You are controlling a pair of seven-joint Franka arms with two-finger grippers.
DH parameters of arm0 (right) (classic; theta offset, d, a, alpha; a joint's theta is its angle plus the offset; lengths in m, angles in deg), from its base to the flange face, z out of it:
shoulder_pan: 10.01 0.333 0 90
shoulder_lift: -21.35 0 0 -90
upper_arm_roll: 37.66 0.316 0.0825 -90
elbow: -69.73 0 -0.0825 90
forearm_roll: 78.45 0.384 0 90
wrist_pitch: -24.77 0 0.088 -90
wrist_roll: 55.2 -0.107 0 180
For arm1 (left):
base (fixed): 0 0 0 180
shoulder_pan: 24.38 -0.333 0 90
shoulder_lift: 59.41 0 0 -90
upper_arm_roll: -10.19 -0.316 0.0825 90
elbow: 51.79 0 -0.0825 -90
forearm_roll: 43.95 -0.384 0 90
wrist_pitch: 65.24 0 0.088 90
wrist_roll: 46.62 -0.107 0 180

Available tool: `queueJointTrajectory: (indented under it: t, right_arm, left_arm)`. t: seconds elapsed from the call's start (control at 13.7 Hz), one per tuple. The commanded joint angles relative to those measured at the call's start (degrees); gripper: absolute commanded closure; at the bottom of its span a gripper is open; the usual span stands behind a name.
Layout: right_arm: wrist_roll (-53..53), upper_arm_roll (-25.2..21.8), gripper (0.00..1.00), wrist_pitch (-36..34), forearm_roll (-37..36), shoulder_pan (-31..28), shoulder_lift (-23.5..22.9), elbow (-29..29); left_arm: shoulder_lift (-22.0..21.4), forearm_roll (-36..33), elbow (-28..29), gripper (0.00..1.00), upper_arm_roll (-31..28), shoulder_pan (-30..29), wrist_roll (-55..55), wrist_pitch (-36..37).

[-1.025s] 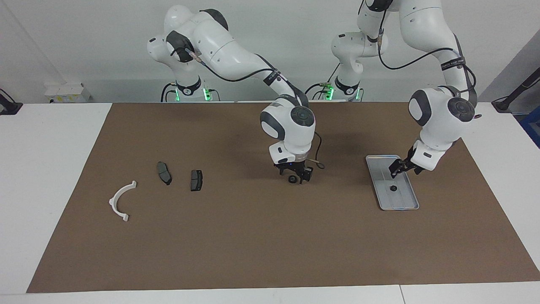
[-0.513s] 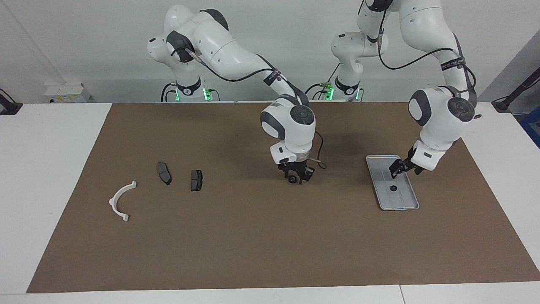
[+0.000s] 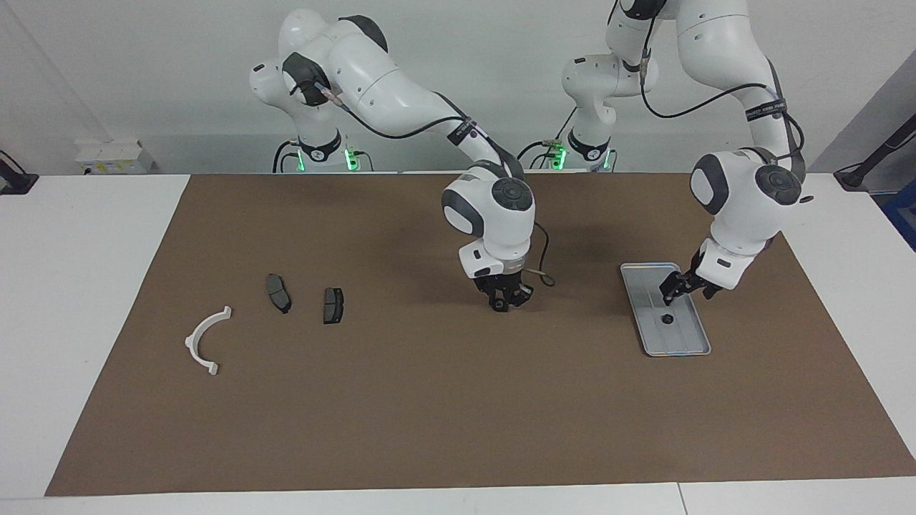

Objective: Place bearing gear from tray to pile

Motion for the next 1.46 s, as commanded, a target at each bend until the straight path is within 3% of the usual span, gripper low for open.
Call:
queueJointTrajectory:
  t: [0.0, 0.22, 0.44, 0.59, 0.88, 1.17, 1.39]
  right_arm:
    - [-0.3, 0.3, 1.00, 0.3, -0.7, -0.5, -0.6, -0.4]
    - [5.4, 0.1, 1.00, -6.6, -0.7, -1.5, 0.6, -3.1]
    - [11.6, 0.5, 1.00, -13.4, 0.0, -5.1, 5.8, -4.7]
    - [18.9, 0.5, 1.00, -18.5, 1.3, -7.7, 10.1, -4.7]
    - [41.0, 0.4, 1.00, -28.0, 6.7, -17.7, 18.8, -4.7]
    - [63.9, 0.4, 1.00, -30.2, 7.8, -28.8, 20.8, -3.9]
    - [74.9, 0.3, 1.00, -26.2, 7.7, -35.2, 21.0, -0.5]
  left_arm:
    - [-1.1, -0.4, 2.5, 0.00, 0.2, -0.1, 0.6, -2.7]
    - [0.7, -0.4, 2.3, 0.00, 0.2, 0.3, 1.3, -4.7]
    - [2.9, -0.4, 2.2, 0.21, 0.2, 1.1, 1.3, -7.8]
    - [3.9, -0.4, 2.3, 0.29, 0.2, 1.1, 1.3, -9.6]
    - [6.1, -0.4, 2.4, 0.30, 0.2, 1.1, 1.3, -12.2]
    - [5.9, -0.4, 2.5, 0.30, 0.3, 1.2, 3.4, -11.3]
    - [5.8, -0.4, 2.4, 0.30, 0.3, 1.6, 4.4, -9.2]
